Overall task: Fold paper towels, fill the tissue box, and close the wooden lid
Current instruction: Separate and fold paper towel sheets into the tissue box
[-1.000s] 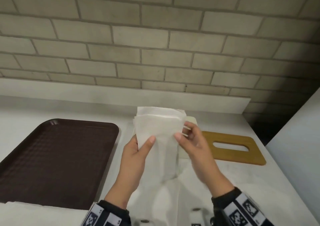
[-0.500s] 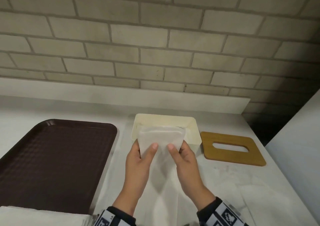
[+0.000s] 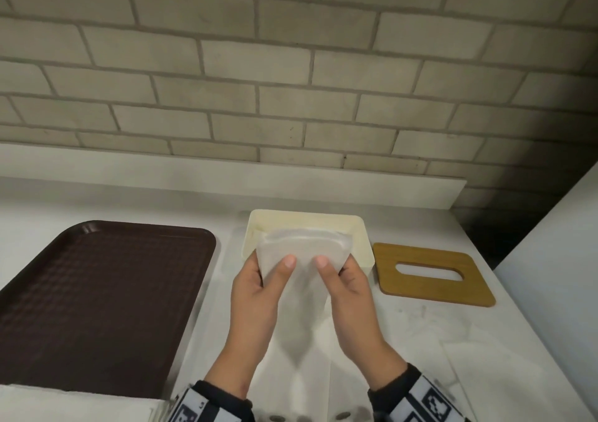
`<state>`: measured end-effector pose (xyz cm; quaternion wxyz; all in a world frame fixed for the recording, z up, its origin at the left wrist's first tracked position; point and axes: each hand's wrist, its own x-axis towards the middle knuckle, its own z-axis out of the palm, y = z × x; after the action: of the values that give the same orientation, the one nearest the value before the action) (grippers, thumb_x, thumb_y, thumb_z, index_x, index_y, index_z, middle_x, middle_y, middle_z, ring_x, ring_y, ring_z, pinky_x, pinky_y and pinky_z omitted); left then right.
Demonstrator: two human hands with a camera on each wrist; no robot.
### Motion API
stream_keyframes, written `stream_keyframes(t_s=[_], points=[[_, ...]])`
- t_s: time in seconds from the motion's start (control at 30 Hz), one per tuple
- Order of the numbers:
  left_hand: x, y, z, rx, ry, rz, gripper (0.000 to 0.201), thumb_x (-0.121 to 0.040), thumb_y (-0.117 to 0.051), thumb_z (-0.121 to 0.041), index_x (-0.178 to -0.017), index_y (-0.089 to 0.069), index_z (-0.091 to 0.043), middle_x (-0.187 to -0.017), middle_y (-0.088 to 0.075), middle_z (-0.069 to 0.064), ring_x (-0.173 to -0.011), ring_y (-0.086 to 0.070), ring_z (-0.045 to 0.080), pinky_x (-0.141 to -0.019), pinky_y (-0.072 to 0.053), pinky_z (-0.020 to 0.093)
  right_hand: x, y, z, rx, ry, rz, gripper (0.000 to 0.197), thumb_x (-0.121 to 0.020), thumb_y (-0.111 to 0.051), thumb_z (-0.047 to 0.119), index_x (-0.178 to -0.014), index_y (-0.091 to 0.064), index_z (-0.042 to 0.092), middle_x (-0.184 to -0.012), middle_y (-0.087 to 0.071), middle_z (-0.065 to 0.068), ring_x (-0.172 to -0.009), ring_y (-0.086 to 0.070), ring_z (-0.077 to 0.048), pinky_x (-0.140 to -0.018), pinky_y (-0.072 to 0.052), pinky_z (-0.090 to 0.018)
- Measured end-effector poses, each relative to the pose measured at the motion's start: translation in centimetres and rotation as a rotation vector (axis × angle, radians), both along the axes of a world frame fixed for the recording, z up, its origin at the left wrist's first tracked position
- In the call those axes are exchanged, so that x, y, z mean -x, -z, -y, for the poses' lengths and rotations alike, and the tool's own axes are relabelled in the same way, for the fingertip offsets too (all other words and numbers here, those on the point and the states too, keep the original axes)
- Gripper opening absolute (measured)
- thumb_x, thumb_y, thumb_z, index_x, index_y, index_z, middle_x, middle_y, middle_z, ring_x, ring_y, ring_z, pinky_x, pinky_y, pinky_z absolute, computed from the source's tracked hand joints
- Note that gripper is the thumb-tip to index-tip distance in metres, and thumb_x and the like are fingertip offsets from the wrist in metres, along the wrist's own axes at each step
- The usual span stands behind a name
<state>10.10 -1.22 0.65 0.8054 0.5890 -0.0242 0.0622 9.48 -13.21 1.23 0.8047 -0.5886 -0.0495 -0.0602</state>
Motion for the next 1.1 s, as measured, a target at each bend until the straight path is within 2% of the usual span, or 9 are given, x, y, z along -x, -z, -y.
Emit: stream_keyframes(t_s=[0.17,0.3,0.4,0.5,0.6,0.73,0.87,0.97,1.1], points=[[-0.5,0.2,-0.1,0.015,0.008,0.018,0.039,-0.075,-0.071,-0.029,-0.111,-0.062,-0.017,-0.104,-0.071,0.002,-0.096,-0.07,0.016,-0.075,-0.055,0.022,-0.5,0.1,0.0,-0.019,0.023,-0.014,0.034,-0.091,-0.056,0.035,-0.118,-0.054,0.013,-0.112,-0.066,-0.005,-0.105,-0.064,-0.014,-0.082,-0.052,-0.022],[-0.4,0.5,0.3,-0.058,-0.023,-0.017,0.032,-0.073,-0.075,-0.033,-0.1,-0.07,-0.016,-0.096,-0.073,0.001,-0.093,-0.07,0.018,-0.078,-0.055,0.025,-0.6,0.3,-0.3,0.017,-0.004,-0.048,0.035,-0.088,-0.05,0.035,-0.117,-0.053,0.016,-0.101,-0.066,0.006,-0.091,-0.065,0.003,-0.073,-0.049,-0.011],[-0.7,0.1,0.2,-0.061,-0.04,-0.023,0.019,-0.078,-0.074,-0.024,-0.096,-0.073,-0.017,-0.092,-0.075,-0.002,-0.088,-0.071,0.013,-0.075,-0.055,0.024,-1.1,0.3,-0.2,0.035,0.007,-0.044,0.036,-0.084,-0.053,0.039,-0.115,-0.053,0.021,-0.101,-0.065,0.006,-0.091,-0.064,-0.002,-0.075,-0.05,-0.016],[-0.6,-0.7,0.4,-0.051,-0.053,-0.026,0.011,-0.081,-0.07,-0.021,-0.092,-0.075,-0.021,-0.089,-0.076,-0.003,-0.087,-0.072,0.014,-0.077,-0.054,0.029,-1.4,0.0,-0.8,0.083,0.031,-0.016,0.024,-0.092,-0.054,0.023,-0.115,-0.057,0.016,-0.107,-0.067,0.0,-0.102,-0.064,-0.01,-0.083,-0.052,-0.022],[-0.8,-1.9,0.3,-0.003,-0.043,-0.009,0.024,-0.074,-0.072,-0.03,-0.095,-0.075,-0.019,-0.093,-0.076,0.002,-0.091,-0.072,0.019,-0.08,-0.056,0.035,-1.3,-1.1,-1.0,0.098,0.004,0.029,0.024,-0.097,-0.048,0.017,-0.115,-0.061,0.007,-0.11,-0.069,-0.007,-0.105,-0.065,-0.018,-0.089,-0.053,-0.029],[-1.3,-1.4,-0.6,-0.029,-0.015,-0.007,0.041,-0.065,-0.084,-0.036,-0.1,-0.071,-0.019,-0.097,-0.075,0.0,-0.092,-0.071,0.016,-0.077,-0.055,0.03,-1.6,-0.9,-0.3,0.06,-0.001,0.009,0.03,-0.091,-0.06,0.027,-0.113,-0.058,0.007,-0.11,-0.067,-0.012,-0.105,-0.064,-0.022,-0.089,-0.053,-0.033],[-0.9,-0.1,-0.4,-0.042,0.007,-0.073,0.036,-0.062,-0.085,-0.034,-0.094,-0.074,-0.021,-0.094,-0.076,0.001,-0.092,-0.072,0.019,-0.081,-0.056,0.035,-1.4,0.3,-0.4,0.097,-0.016,-0.065,0.028,-0.089,-0.059,0.028,-0.111,-0.063,0.011,-0.106,-0.071,-0.007,-0.102,-0.067,-0.019,-0.082,-0.053,-0.026],[-1.1,-0.9,-0.1,-0.012,0.008,-0.046,0.026,-0.059,-0.079,-0.031,-0.084,-0.076,-0.025,-0.088,-0.077,0.0,-0.084,-0.073,0.014,-0.07,-0.058,0.026,-1.5,-0.3,-0.3,0.066,-0.021,-0.014,0.027,-0.091,-0.054,0.022,-0.112,-0.062,0.008,-0.106,-0.071,-0.007,-0.101,-0.067,-0.018,-0.081,-0.053,-0.025],[-1.7,-1.1,-0.6,-0.034,0.006,-0.008,0.042,-0.062,-0.085,-0.03,-0.1,-0.072,-0.017,-0.098,-0.075,0.001,-0.093,-0.071,0.015,-0.08,-0.056,0.029,-1.6,-0.7,-0.1,0.051,-0.052,0.026,0.032,-0.088,-0.056,0.026,-0.114,-0.059,0.007,-0.107,-0.07,-0.005,-0.102,-0.066,-0.015,-0.083,-0.052,-0.022]])
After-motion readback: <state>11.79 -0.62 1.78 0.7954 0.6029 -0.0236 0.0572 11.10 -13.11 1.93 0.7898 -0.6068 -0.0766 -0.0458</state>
